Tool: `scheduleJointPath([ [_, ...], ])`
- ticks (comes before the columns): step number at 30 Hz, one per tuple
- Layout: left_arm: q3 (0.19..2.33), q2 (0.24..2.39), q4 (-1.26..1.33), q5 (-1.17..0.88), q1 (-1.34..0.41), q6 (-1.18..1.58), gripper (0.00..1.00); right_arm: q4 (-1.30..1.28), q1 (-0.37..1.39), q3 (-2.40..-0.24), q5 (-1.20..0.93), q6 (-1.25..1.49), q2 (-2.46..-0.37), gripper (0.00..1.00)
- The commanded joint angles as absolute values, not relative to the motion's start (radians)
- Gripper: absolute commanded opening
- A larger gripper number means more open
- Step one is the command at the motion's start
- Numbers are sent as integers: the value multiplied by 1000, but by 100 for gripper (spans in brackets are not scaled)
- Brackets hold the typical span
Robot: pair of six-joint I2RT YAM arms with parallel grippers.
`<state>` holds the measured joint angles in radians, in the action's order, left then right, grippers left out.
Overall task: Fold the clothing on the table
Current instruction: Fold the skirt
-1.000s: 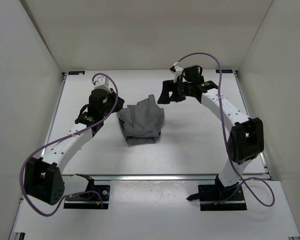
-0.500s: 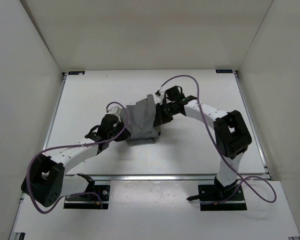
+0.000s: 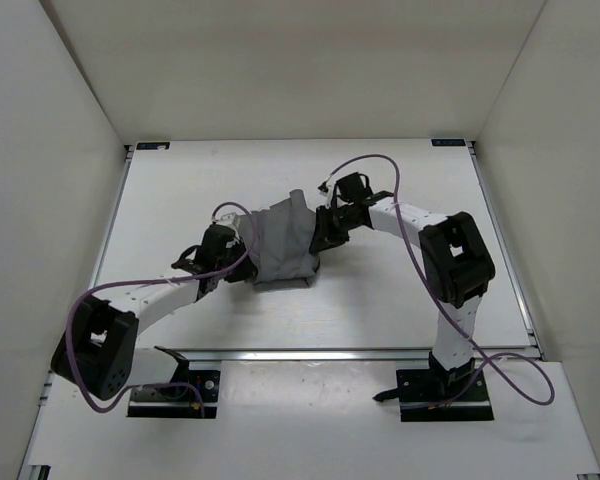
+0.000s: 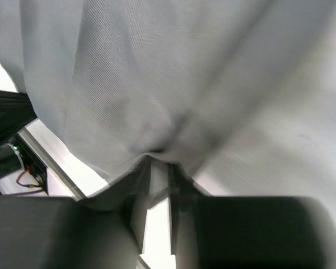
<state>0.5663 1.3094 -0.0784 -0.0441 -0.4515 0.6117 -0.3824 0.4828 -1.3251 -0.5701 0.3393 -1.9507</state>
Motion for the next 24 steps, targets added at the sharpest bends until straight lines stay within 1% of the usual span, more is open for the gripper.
scheduleJointPath([
  [1,672,1230,-179,-63,-442,568,20,-421,451,-1435,-568,338,-1827,19],
  [2,704,1206,-210,-54,-439,560,31,-448,448,-1500,-539,313,-1806,33],
  [3,741,1189,-257,-48,-431,548,39,-507,449,-1561,-513,281,-1796,39],
  [4,752,1148,-300,-43,-425,542,51,-558,449,-1587,-467,272,-1775,46],
  [5,771,1134,-319,-40,-407,532,58,-580,440,-1618,-416,250,-1749,52],
  [7,802,1060,-398,-3,-379,514,84,-633,424,-1620,-367,230,-1714,59],
  [8,811,1045,-422,27,-358,494,89,-647,393,-1590,-341,230,-1685,64],
  [9,825,1025,-470,73,-348,471,98,-655,376,-1544,-342,219,-1655,68],
  [10,845,1025,-512,116,-350,444,98,-650,347,-1482,-334,218,-1637,71],
  [11,850,1028,-535,142,-347,436,99,-650,309,-1453,-309,230,-1597,72],
  [12,847,1028,-572,152,-348,411,99,-629,284,-1374,-307,212,-1554,72],
  [13,848,1026,-596,167,-341,407,98,-620,279,-1333,-286,213,-1534,72],
  [15,828,1017,-632,153,-338,408,99,-603,250,-1199,-230,207,-1449,75],
  [20,691,934,-635,40,-342,485,99,-545,212,-958,-241,218,-1303,81],
  [21,657,930,-634,31,-339,504,98,-540,204,-904,-242,219,-1260,84],
  [24,610,910,-617,-18,-336,515,99,-467,161,-812,-293,247,-1183,84],
])
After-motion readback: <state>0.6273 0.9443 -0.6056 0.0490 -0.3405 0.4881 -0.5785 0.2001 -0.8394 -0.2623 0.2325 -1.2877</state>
